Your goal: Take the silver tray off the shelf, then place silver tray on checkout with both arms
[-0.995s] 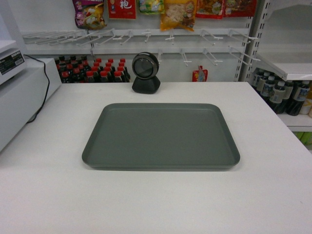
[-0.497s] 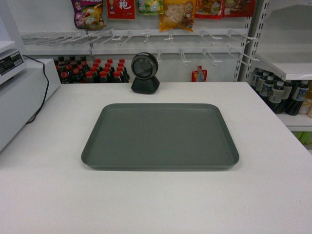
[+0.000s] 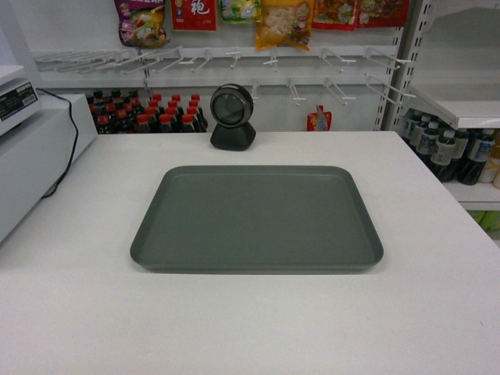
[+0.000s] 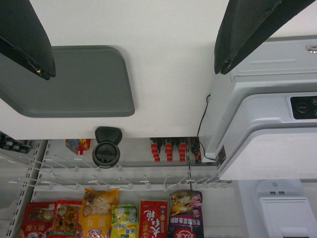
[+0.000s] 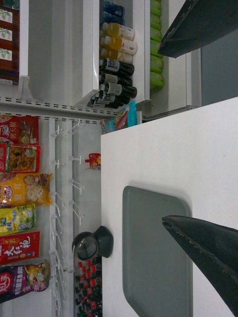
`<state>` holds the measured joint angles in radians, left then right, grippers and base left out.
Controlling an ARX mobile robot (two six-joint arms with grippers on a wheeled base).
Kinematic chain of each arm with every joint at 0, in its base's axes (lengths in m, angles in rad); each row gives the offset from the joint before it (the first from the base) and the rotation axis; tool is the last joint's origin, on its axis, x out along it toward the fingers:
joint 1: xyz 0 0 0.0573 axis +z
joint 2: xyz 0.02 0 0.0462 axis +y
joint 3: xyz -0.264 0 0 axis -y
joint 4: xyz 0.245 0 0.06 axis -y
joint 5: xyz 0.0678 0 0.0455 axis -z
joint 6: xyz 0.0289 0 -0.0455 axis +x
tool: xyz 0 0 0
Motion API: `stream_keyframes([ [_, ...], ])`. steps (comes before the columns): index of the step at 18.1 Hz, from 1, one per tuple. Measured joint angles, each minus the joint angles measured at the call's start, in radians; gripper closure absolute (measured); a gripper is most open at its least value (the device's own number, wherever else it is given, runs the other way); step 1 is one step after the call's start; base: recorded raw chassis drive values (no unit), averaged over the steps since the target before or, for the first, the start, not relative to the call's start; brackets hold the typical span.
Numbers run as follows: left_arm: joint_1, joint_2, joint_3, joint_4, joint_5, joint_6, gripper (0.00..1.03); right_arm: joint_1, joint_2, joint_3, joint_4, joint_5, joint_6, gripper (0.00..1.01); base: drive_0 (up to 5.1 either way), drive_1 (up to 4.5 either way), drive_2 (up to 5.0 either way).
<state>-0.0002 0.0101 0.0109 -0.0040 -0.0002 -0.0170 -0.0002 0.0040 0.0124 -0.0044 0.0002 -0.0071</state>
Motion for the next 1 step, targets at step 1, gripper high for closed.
stream_keyframes([
  [1,0.0,0.0,0.0,0.0,0.0,0.0,0.05,0.0,0.0,0.0,0.0,0.0,0.0,0.03,0.0,0.0,0.0],
])
